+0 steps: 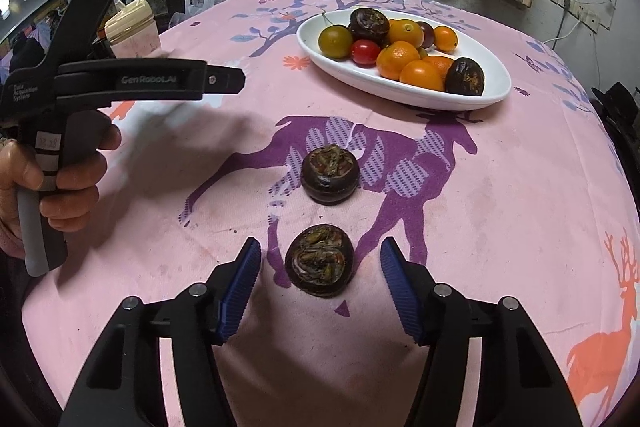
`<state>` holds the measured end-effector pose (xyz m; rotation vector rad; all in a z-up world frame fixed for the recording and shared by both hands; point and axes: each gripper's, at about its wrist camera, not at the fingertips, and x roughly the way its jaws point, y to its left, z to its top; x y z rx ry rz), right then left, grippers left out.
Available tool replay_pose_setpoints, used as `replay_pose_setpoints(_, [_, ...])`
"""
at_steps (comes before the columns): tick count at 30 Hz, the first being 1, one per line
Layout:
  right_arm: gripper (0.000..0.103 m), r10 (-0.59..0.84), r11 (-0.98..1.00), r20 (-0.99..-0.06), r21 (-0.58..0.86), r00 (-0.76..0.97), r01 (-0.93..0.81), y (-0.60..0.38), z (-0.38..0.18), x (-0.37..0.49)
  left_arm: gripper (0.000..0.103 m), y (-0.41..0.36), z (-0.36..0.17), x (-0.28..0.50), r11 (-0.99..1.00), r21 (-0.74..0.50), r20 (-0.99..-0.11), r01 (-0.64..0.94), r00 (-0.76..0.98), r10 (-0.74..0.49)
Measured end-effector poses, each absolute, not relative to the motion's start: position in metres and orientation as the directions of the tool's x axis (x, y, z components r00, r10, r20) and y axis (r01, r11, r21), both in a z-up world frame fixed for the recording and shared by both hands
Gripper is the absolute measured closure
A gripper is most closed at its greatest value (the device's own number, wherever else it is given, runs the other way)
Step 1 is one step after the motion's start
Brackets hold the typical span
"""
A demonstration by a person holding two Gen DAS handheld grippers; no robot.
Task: Organize fruits
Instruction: 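Grasp a dark brown wrinkled fruit with the right tool while the left tool grasps another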
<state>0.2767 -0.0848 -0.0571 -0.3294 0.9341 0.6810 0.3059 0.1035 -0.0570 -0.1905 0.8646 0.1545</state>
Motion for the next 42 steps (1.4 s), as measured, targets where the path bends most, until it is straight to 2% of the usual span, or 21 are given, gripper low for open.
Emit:
replay_pose_setpoints(3, [0.052, 0.381, 0.751, -0.833, 0.025, 0.401, -0.660, -0.085, -0.059, 0.278, 0.005, 0.103, -0.059, 0.307, 0.973, -0.092, -0.771, -0.210, 0.634, 0.064])
replay_pose_setpoints(5, [0.054, 0.378, 0.755, -0.835, 0.030, 0.399, -0.655, -0.087, -0.060, 0.278, 0.005, 0.103, -0.060, 0.307, 0.974, -0.087, -0.772, -0.211, 0.632, 0.068])
replay_pose_setpoints(17, [0.060, 0.369, 0.753, -0.838, 0.017, 0.401, -0.657, -0.087, -0.060, 0.278, 0.005, 0.103, -0.061, 0.308, 0.973, -0.076, -0.774, -0.216, 0.628, 0.079])
replay_pose_setpoints(23, [0.068, 0.373, 0.747, -0.837, 0.015, 0.401, -0.664, -0.087, -0.060, 0.277, 0.005, 0.104, -0.061, 0.307, 0.973, -0.066, -0.771, -0.220, 0.630, 0.090])
replay_pose_setpoints(26, [0.068, 0.374, 0.748, -0.836, 0.015, 0.401, -0.664, -0.088, -0.059, 0.277, 0.005, 0.104, -0.061, 0.308, 0.973, -0.062, -0.771, -0.223, 0.630, 0.095])
replay_pose_setpoints(32, [0.068, 0.413, 0.826, -0.784, 0.108, 0.463, -0.553, -0.119, -0.044, 0.296, 0.005, 0.092, -0.062, 0.306, 0.982, -0.028, -0.760, -0.186, 0.642, 0.100])
replay_pose_setpoints(34, [0.068, 0.417, 0.858, -0.770, 0.157, 0.483, -0.489, -0.134, -0.041, 0.306, 0.005, 0.079, -0.062, 0.305, 0.992, -0.022, -0.760, -0.126, 0.647, 0.066])
replay_pose_setpoints(38, [0.068, 0.420, 0.887, -0.757, 0.229, 0.500, -0.400, -0.157, -0.039, 0.319, 0.005, 0.044, -0.062, 0.300, 0.991, -0.101, -0.764, 0.093, 0.630, -0.137])
replay_pose_setpoints(39, [0.068, 0.425, 0.887, -0.756, 0.240, 0.497, -0.395, -0.159, -0.040, 0.320, 0.006, 0.035, -0.062, 0.297, 0.984, -0.104, -0.761, 0.142, 0.626, -0.171])
replay_pose_setpoints(40, [0.068, 0.431, 0.885, -0.756, 0.249, 0.492, -0.392, -0.160, -0.040, 0.321, 0.015, 0.025, -0.063, 0.295, 0.978, -0.092, -0.757, 0.188, 0.625, -0.191])
replay_pose_setpoints(41, [0.068, 0.436, 0.883, -0.757, 0.255, 0.488, -0.393, -0.161, -0.041, 0.320, 0.029, 0.013, -0.064, 0.293, 0.971, -0.070, -0.759, 0.230, 0.619, -0.201])
replay_pose_setpoints(42, [0.068, 0.435, 0.883, -0.758, 0.253, 0.486, -0.396, -0.160, -0.041, 0.320, 0.033, 0.005, -0.066, 0.294, 0.964, -0.061, -0.765, 0.260, 0.608, -0.212])
